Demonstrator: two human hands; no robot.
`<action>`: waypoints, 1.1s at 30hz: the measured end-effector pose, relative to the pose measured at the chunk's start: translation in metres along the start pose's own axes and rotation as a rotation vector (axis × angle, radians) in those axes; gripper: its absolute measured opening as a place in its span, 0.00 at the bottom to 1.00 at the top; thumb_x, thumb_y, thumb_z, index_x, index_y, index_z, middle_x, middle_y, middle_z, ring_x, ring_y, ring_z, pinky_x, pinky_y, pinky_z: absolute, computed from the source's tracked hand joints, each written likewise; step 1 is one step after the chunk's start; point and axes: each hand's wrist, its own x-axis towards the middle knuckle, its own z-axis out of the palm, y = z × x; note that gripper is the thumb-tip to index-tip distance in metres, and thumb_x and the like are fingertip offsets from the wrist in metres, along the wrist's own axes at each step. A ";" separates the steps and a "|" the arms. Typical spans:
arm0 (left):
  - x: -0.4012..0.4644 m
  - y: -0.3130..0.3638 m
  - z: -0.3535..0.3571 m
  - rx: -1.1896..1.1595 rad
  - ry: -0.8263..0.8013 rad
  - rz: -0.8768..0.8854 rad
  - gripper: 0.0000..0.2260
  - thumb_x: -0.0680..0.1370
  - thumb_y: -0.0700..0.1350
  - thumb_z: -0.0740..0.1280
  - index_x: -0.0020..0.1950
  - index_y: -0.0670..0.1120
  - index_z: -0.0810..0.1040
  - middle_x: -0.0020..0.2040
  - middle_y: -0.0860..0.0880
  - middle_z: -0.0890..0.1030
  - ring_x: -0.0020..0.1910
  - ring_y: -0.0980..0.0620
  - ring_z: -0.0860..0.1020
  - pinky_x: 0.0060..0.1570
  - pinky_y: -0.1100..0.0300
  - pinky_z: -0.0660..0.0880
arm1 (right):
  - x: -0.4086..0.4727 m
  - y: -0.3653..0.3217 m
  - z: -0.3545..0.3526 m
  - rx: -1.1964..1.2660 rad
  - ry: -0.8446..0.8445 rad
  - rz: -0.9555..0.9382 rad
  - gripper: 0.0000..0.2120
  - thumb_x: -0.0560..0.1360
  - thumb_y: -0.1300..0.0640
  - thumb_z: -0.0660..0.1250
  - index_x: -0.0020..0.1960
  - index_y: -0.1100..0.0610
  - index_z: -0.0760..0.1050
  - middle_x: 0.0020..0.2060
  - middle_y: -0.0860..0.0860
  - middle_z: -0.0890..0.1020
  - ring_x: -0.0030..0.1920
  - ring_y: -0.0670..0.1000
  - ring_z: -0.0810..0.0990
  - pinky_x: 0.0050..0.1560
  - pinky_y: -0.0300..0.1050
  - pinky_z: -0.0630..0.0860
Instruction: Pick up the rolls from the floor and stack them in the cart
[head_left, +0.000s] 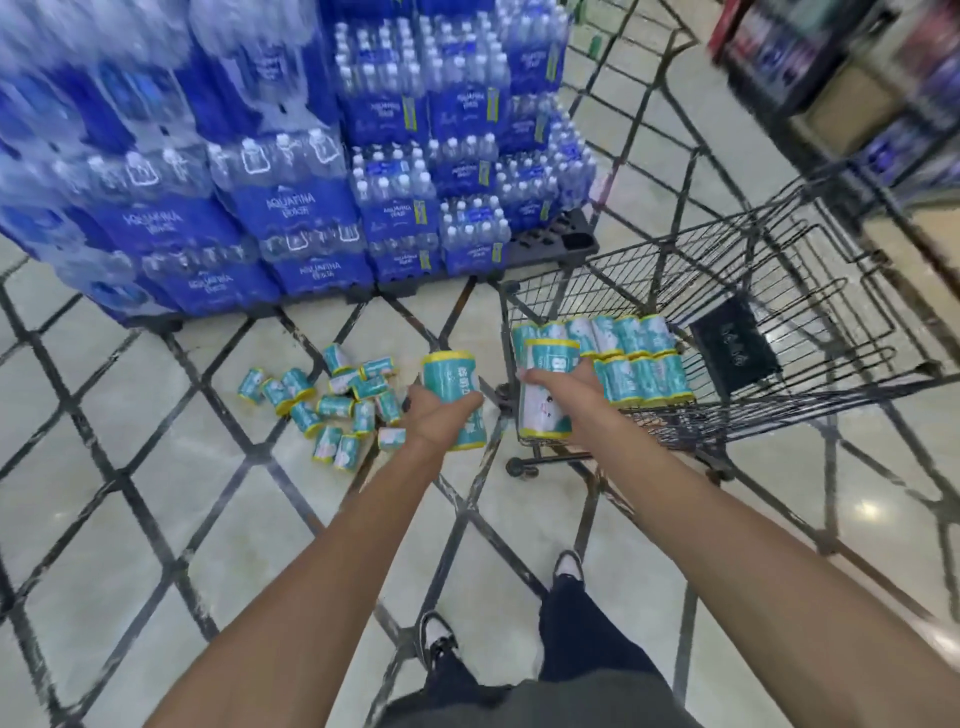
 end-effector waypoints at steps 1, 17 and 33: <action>-0.006 0.006 0.017 0.013 -0.014 0.000 0.28 0.70 0.50 0.79 0.60 0.44 0.67 0.47 0.49 0.77 0.41 0.55 0.77 0.31 0.62 0.75 | 0.005 0.000 -0.018 0.011 0.005 0.001 0.43 0.66 0.52 0.82 0.73 0.57 0.63 0.59 0.54 0.79 0.55 0.54 0.79 0.53 0.47 0.76; -0.007 0.071 0.312 0.030 -0.108 -0.090 0.40 0.64 0.55 0.80 0.68 0.45 0.65 0.58 0.44 0.79 0.53 0.44 0.81 0.55 0.44 0.81 | 0.155 0.002 -0.289 0.065 0.040 0.123 0.39 0.60 0.53 0.85 0.63 0.54 0.67 0.54 0.55 0.83 0.52 0.57 0.84 0.56 0.60 0.82; 0.214 0.090 0.498 0.309 -0.161 -0.272 0.51 0.75 0.57 0.74 0.81 0.38 0.45 0.80 0.39 0.60 0.77 0.39 0.63 0.72 0.48 0.65 | 0.432 0.015 -0.296 -0.250 0.153 0.352 0.51 0.67 0.49 0.82 0.78 0.60 0.55 0.73 0.58 0.69 0.71 0.59 0.72 0.63 0.51 0.73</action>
